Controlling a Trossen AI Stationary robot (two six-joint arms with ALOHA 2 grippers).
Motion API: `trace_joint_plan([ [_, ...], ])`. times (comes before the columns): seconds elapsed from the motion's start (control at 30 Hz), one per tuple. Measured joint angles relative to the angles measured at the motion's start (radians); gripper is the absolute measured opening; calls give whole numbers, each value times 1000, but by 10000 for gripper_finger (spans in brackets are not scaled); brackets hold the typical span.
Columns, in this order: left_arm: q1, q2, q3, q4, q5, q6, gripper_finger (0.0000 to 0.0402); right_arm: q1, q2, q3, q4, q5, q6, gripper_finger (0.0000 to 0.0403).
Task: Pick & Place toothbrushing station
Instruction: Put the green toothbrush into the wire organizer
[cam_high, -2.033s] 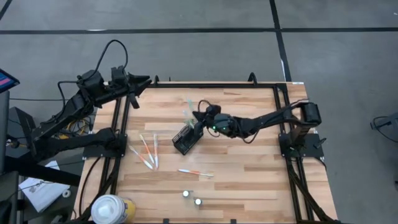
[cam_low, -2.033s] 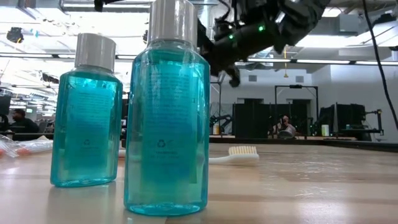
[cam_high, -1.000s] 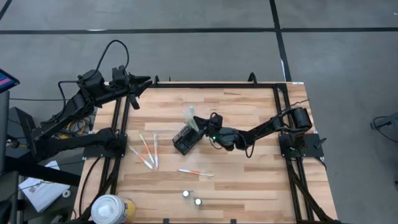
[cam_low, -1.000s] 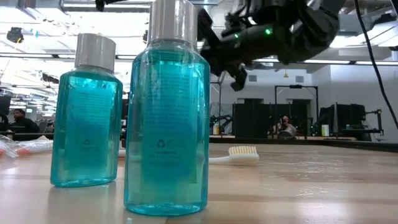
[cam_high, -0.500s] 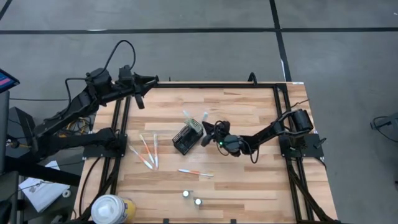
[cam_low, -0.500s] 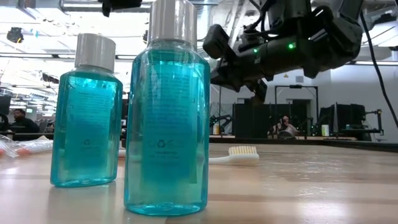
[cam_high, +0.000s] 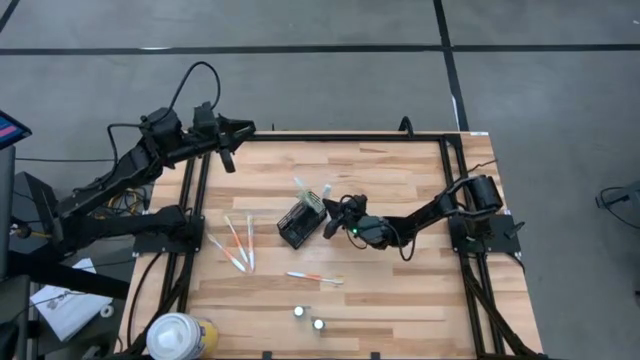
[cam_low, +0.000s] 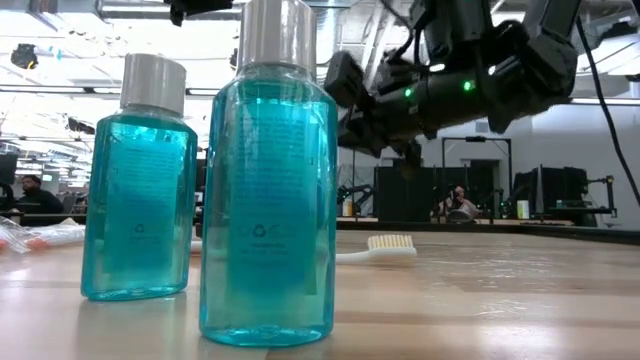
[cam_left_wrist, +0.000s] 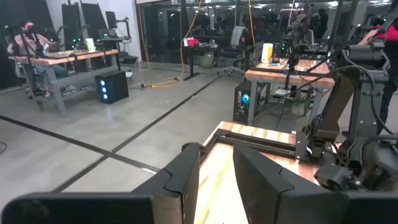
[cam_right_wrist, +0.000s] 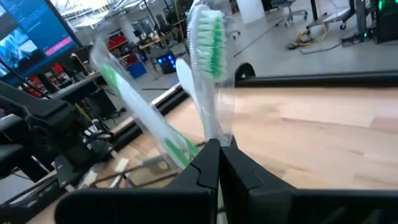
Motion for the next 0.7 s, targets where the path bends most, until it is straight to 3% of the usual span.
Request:
trace_joint_plan([
  [0.2,0,4,0,0,6,5,95,1,55,11,62,-42,59,2],
  [0.3,0,4,0,1,5,16,95,-13,53,10,73,-150,130,21],
  [0.4,1,4,0,0,5,20,95,-23,34,10,70,-213,154,66],
  [0.7,1,14,0,-12,5,22,95,-26,26,10,75,-246,207,224],
])
